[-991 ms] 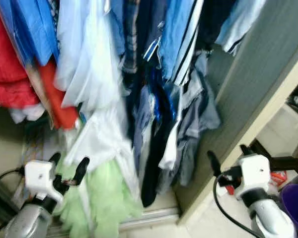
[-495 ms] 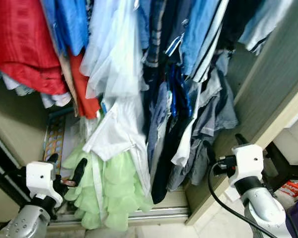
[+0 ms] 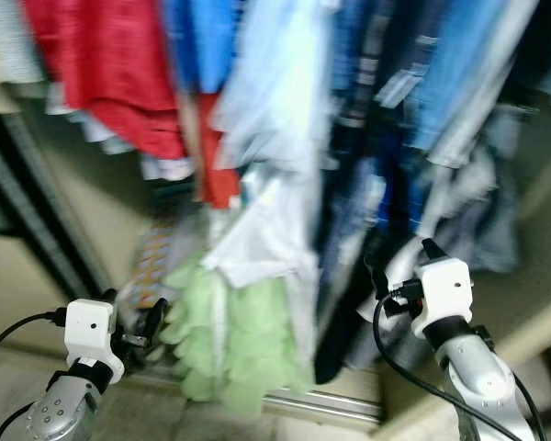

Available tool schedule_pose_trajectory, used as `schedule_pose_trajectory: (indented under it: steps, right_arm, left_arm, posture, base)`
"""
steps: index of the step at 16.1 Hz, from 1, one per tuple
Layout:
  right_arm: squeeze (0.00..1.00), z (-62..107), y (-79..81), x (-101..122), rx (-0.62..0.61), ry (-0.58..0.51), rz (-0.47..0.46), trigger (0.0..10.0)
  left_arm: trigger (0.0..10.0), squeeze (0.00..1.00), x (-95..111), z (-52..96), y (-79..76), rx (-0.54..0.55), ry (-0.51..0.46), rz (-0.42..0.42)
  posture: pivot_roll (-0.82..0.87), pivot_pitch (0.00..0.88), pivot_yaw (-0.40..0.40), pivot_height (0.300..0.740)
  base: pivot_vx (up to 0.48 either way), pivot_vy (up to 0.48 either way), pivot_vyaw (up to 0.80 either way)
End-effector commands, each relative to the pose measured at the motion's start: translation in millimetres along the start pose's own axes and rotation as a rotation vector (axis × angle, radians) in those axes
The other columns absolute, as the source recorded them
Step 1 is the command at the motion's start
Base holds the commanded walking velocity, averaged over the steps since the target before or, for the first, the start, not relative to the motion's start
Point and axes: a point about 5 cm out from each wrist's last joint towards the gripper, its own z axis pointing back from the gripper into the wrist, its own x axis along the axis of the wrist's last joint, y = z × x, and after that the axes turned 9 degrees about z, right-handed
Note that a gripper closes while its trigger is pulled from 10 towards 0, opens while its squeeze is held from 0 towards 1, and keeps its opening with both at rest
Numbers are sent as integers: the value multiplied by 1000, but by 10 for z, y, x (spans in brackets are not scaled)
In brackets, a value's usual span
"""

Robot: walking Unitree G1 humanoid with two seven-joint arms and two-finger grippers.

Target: Clean up the room

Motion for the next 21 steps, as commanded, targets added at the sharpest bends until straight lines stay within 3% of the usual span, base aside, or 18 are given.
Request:
schedule_pose_trajectory:
  steps: [1,7,9,12,14,21]
  right_arm:
    - [0,-20,-30,-20,-14,6,5,10000]
    - [0,-110,-37,-60,-71,11,-17,10000]
    - [0,-147,-34,-75,-87,15,-34,10000]
    - [0,-235,16,-82,-51,6,21,10000]
    - [0,-257,35,-76,-52,-3,4,10000]
    - [0,-286,91,-16,-39,-30,-3,10000]
  left_arm:
    - [10000,0,5,-12,-52,-5,-12,1]
    - [10000,0,-61,-2,79,103,-21,43]
    - [10000,0,-89,1,121,134,-17,36]
    - [10000,0,34,-79,-6,75,-64,-31]
    - [10000,0,56,-93,-43,63,-72,-77]
    - [10000,0,100,-76,-9,130,-98,-120]
  posture:
    - [38,0,-40,740]
    - [41,0,-33,740]
    - [47,0,-42,740]
    - [68,0,-46,740]
    - [68,1,-37,740]
    - [65,37,-27,740]
  base:
    - [0,0,800]
    - [0,0,792]
    - [0,0,0]
    - [0,0,267]
    - [0,0,800]
    - [0,0,800]
